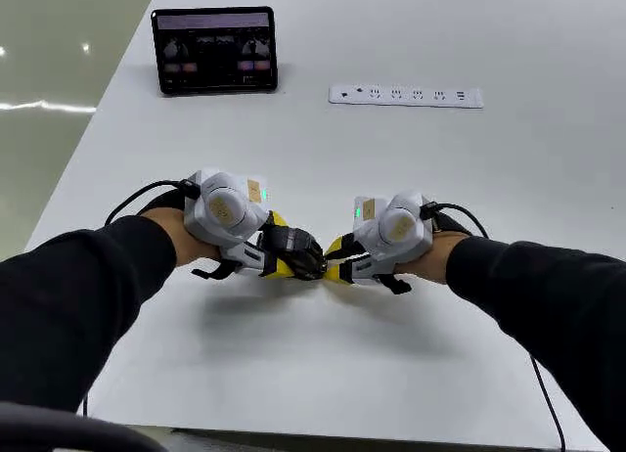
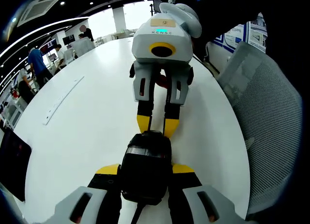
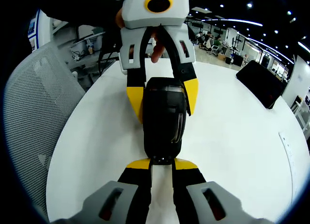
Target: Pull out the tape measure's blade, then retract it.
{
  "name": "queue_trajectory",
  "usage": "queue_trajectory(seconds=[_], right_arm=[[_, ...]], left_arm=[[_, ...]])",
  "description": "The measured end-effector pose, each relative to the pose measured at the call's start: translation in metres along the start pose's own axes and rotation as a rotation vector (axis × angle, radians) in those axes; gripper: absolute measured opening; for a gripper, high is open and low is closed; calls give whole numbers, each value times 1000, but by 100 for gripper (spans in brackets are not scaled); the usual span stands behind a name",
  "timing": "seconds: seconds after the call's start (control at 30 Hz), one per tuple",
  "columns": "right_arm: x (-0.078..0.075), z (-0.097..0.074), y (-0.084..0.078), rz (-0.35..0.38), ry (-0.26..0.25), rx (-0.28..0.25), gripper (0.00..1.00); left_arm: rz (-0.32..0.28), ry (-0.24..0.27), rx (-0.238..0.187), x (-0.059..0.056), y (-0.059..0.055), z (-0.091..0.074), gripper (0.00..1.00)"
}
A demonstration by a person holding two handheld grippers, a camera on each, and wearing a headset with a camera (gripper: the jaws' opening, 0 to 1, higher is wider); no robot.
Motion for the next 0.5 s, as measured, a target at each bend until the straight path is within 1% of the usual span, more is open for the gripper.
queue_trajectory(seconds=[0.07,0.27,0.37,0.43,0.5], right_arm=[[0,-1,-1,-23,10,-9,11],[-2,0,0,-9,10,-12,8],[-3,-1,0,19,11,-12,7],[-4,-4,1,22,17,-16,6],[-3,-3,0,13,20,-12,6]], left_arm=[[-3,0,3,0,-1,0,33],[-25,1,24,1,-1,1,32],[-26,-3,33,0,0,0,32],[-27,-3,37,-1,0,0,32],[-31,-3,41,-1,1,0,32]])
Point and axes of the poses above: the centre of the closed fingertips' face, and the gripper's own axes: z roughly forward along the fingers, x roughly to its left, y roughly out of its top, the point moved 3 cm from there along -z, roughly backward along the fingers, and after that the axes turned 15 degrees about -x, right-handed, at the moved point
